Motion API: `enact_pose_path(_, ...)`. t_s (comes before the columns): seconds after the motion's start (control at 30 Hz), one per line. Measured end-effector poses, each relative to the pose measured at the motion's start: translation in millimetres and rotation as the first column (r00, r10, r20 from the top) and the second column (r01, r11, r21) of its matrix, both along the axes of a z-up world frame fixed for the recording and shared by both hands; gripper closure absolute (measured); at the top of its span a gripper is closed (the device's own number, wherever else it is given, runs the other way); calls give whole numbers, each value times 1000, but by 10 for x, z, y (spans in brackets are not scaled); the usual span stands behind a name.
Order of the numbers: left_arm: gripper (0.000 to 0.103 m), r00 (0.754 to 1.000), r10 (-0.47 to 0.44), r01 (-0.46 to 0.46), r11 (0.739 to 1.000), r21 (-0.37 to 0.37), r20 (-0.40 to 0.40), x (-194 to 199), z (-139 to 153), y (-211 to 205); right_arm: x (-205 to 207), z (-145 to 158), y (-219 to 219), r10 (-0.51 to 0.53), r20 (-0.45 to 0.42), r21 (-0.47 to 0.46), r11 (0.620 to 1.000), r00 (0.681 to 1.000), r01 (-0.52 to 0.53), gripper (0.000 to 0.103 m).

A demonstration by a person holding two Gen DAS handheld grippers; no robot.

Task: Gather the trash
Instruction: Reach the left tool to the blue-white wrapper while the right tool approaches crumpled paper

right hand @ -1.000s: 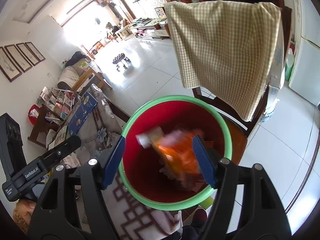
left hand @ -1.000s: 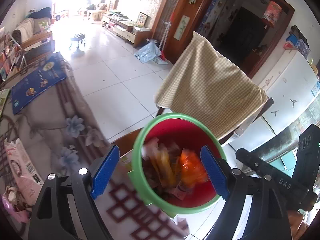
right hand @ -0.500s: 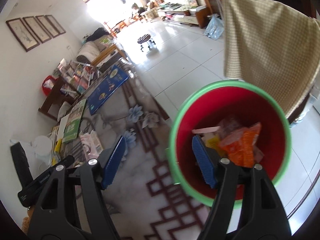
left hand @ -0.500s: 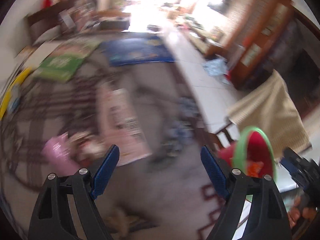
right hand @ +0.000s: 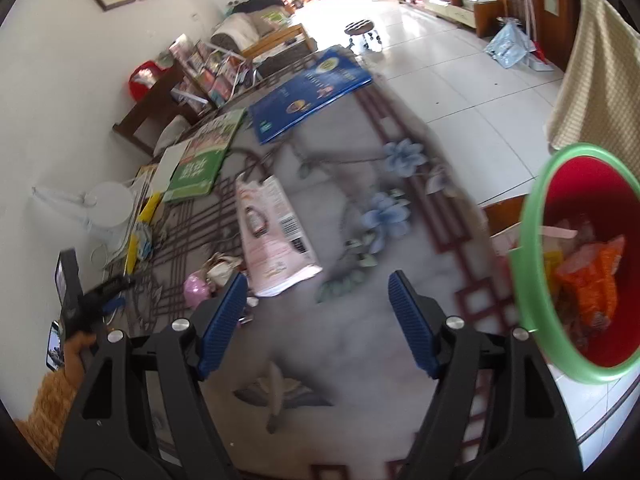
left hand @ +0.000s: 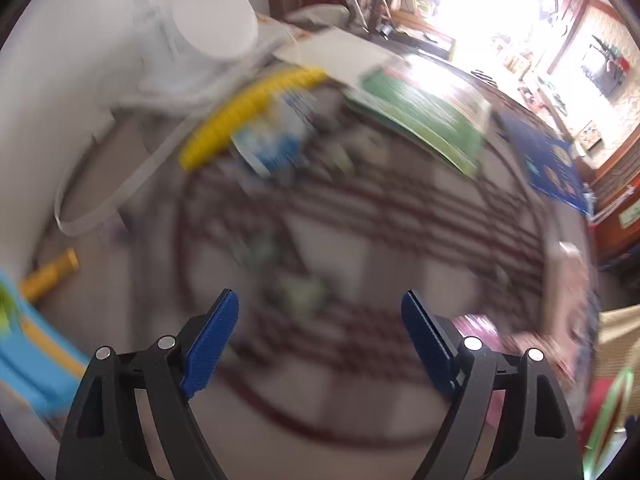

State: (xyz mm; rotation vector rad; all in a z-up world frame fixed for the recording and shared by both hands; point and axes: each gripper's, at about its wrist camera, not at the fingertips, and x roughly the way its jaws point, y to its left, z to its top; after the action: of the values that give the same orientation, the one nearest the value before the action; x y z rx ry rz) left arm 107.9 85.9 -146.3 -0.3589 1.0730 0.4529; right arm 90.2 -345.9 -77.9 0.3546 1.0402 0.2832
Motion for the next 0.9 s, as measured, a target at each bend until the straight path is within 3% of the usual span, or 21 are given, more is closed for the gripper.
enact_pose_path(0.1, 23, 998, -59, 62, 994, 93, -31, 283, -9, 284, 41, -20, 282, 26, -10, 4, 1000, 1000, -26, 32)
enact_pose_path(0.2, 25, 990, -125, 133, 982, 133, -65, 562, -75, 430, 94, -46, 683, 82, -22, 6, 997, 996, -82, 32)
enact_pose_path(0.43, 29, 970, -223, 236, 960, 151, -96, 1063, -266, 592, 55, -174, 1544, 244, -74, -50, 967, 967, -248, 30)
enact_pose_path(0.67, 36, 964, -246, 257, 959, 118, -97, 1330, -472, 635, 190, -259, 1775, 251, -132, -93, 960, 959, -264, 30)
enact_pose_path(0.8, 72, 970, -231, 239, 961, 136, -74, 1344, -467, 705, 332, -294, 1836, 249, -147, -137, 953, 957, -269, 30)
enact_pose_path(0.9, 90, 977, -208, 210, 975, 77, -35, 1278, -410, 798, 458, -332, 1896, 257, -153, -185, 941, 954, -283, 30)
